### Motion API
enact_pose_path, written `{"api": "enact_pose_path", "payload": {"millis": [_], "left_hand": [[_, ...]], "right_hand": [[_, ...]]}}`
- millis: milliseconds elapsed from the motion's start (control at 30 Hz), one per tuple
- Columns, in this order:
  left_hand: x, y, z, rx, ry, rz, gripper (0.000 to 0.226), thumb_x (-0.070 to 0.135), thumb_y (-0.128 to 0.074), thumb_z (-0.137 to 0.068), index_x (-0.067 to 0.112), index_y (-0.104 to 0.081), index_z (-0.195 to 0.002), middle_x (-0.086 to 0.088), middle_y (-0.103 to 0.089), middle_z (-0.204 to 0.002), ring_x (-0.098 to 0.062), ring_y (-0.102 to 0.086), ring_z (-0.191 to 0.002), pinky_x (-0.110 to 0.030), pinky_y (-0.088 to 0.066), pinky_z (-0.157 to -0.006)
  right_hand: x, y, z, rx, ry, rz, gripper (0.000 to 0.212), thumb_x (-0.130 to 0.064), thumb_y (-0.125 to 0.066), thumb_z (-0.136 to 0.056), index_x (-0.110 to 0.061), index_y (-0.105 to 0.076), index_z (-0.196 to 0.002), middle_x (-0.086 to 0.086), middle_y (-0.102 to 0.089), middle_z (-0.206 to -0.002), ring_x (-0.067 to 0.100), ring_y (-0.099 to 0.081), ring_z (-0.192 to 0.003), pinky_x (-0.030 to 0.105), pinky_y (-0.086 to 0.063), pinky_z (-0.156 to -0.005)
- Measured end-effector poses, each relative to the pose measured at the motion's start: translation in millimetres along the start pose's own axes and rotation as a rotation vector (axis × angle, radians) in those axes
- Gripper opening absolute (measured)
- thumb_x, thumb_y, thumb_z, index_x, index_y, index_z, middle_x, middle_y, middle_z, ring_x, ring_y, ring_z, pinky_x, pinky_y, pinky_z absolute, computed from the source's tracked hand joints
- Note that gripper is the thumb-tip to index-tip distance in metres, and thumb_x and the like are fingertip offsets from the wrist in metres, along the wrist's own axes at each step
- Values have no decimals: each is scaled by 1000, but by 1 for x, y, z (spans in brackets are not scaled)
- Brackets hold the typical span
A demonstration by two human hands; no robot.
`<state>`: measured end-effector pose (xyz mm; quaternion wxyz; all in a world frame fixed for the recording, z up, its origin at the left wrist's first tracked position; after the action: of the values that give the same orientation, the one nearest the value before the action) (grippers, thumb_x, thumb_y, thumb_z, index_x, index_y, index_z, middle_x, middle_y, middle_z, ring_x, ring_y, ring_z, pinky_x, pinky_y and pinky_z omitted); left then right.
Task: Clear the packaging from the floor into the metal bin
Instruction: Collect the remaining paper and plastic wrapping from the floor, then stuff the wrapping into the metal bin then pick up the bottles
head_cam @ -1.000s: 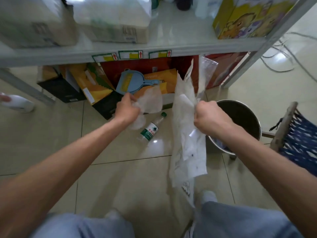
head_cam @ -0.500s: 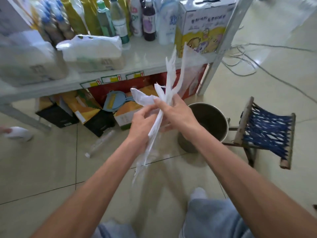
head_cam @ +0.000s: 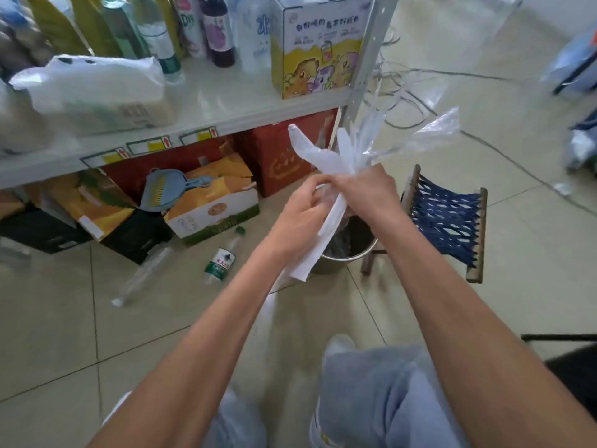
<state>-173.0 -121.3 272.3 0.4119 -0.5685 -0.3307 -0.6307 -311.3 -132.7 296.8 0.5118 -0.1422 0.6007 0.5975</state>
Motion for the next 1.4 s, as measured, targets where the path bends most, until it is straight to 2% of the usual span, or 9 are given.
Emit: {"api": "enact_pose_path", "payload": {"millis": [167,267,333,433,567,767,933,1100,1400], "left_hand": [[-3,1,-29,-50,-7,-14,58,-2,-50,-94,20,-43,-147,2,-74,-118,-10,-69,-110,-26,-56,-90],[-19,-1,-45,-48,37,22,61,-10,-50,-90,16,-46,-145,8,-74,-120,-9,-72,-104,-20,-57,-82],[-25,1,-54,-9,69,35,63,-15,-51,-85,13,-50,-141,16,-72,-123,-3,-68,-103,-18,-55,-82],[-40,0,-64,-15,112,-10,65,-14,-52,-82,13,-50,-140,16,-66,-131,0,-55,-129,-31,-45,-108],[-61,-6,-68,-88,216,-162,71,-7,-54,-83,13,-43,-149,5,-55,-147,-9,-46,-140,-31,-42,-110],[-85,16,-66,-14,403,-417,52,10,-49,-85,16,-56,-136,-1,-62,-134,-19,-59,-118,-36,-49,-101],[-89,33,-60,21,487,-499,31,15,-48,-80,18,-66,-105,-5,-70,-107,-22,-66,-93,-38,-54,-82],[-83,45,-62,65,488,-528,31,19,-49,-82,18,-67,-108,0,-67,-106,-21,-63,-100,-43,-54,-92],[-71,57,-71,141,421,-495,26,19,-50,-84,20,-66,-105,5,-64,-96,-8,-60,-85,-30,-52,-78]], "right_hand": [[3,11,-21,170,111,-5,19,-28,-66,-81,-16,-69,-96,-3,-73,-84,-5,-66,-67,6,-45,-59],[5,7,-29,221,225,107,22,-19,-63,-87,-12,-69,-108,3,-74,-96,17,-68,-90,-4,-34,-76],[13,4,-35,259,236,122,13,-13,-63,-87,-18,-64,-99,0,-68,-84,23,-67,-85,-11,-31,-63],[25,-5,-40,300,233,250,14,-20,-63,-82,-19,-66,-95,-9,-58,-66,21,-64,-68,6,-34,-45],[35,-20,-45,392,353,614,25,-22,-62,-87,-22,-65,-112,1,-70,-78,27,-70,-82,38,-43,-75],[96,-58,-83,149,122,737,34,-14,-39,-99,-12,-58,-127,15,-63,-107,39,-64,-94,42,-41,-70],[119,-99,-96,73,221,1016,36,-9,-51,-94,-18,-53,-129,18,-54,-108,35,-63,-72,37,-35,-55],[147,-124,-120,-25,227,1238,33,-4,-57,-92,-9,-61,-124,20,-60,-119,30,-64,-98,33,-41,-57],[175,-173,-130,-255,192,1438,19,-6,-63,-90,-17,-72,-103,-2,-75,-98,17,-72,-89,24,-54,-64]]}}
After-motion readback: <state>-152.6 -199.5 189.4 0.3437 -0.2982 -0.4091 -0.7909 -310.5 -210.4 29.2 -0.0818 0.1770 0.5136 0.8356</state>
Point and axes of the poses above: each hand's wrist, its own z-axis away from the middle knuckle, its own y-axis out of the back of the hand, x = y × z, the point moved 5 cm from there along -z, towards the middle knuckle
